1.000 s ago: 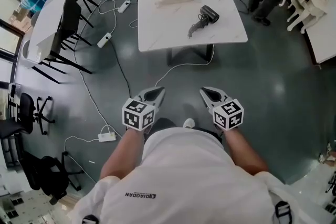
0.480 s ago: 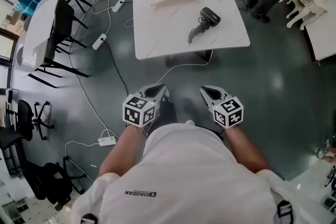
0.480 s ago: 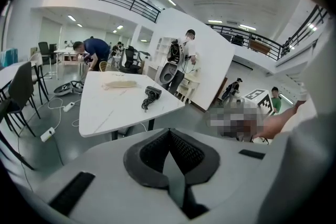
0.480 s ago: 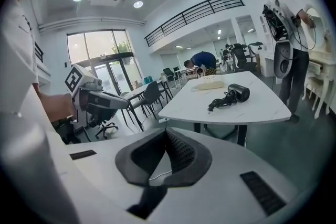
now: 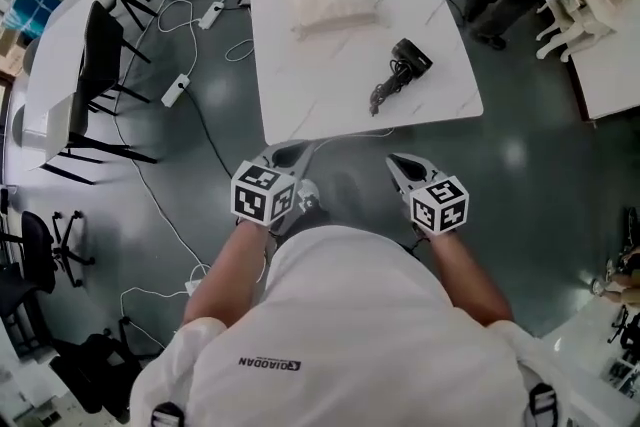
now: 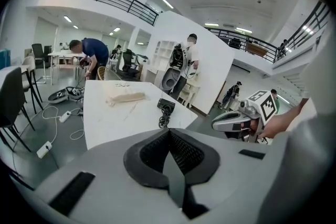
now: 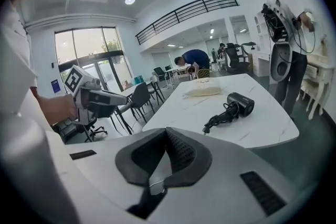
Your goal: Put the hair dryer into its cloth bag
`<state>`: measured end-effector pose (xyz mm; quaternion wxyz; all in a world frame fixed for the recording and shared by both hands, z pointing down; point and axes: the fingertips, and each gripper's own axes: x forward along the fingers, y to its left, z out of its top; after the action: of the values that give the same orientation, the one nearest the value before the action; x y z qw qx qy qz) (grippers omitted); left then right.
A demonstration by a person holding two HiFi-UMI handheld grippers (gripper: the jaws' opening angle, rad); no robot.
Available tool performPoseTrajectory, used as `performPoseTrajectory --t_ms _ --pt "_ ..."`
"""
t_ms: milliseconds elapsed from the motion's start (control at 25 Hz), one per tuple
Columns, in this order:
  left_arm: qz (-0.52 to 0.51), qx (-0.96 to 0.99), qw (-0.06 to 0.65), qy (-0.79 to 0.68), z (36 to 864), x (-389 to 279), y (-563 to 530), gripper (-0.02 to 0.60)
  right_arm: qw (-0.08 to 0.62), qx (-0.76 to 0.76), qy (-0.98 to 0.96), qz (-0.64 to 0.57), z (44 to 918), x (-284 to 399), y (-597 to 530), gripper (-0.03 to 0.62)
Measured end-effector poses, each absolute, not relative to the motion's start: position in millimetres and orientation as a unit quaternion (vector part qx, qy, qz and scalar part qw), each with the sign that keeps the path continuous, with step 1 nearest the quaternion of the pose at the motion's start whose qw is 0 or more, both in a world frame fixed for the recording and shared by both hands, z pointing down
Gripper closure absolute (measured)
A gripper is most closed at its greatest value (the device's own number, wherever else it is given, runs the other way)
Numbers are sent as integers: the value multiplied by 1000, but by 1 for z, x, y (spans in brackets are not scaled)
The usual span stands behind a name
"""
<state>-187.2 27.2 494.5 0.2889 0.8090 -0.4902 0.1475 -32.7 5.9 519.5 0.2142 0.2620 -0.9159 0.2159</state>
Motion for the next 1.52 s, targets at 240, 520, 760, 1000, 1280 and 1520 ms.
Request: performPoseTrajectory --t_ms 240,520,760,1000,1280,1520 --pt "141 819 290 -475 498 -243 -18 555 232 302 -897 226 531 -66 -34 574" --pt "153 826 295 -456 522 -279 -54 555 246 351 -874 231 554 -82 -78 574" --pt "171 831 300 -436 537 -284 -66 555 244 411 -850 224 562 -75 -114 574" --pt "170 822 301 -452 538 -289 -87 555 249 458 -820 237 582 -58 -168 549" --pt "166 802 317 -478 540 -295 -99 555 283 495 -781 255 619 -48 -219 388" --pt "167 794 320 -489 544 -290 -115 555 307 510 -742 308 658 -43 -247 313"
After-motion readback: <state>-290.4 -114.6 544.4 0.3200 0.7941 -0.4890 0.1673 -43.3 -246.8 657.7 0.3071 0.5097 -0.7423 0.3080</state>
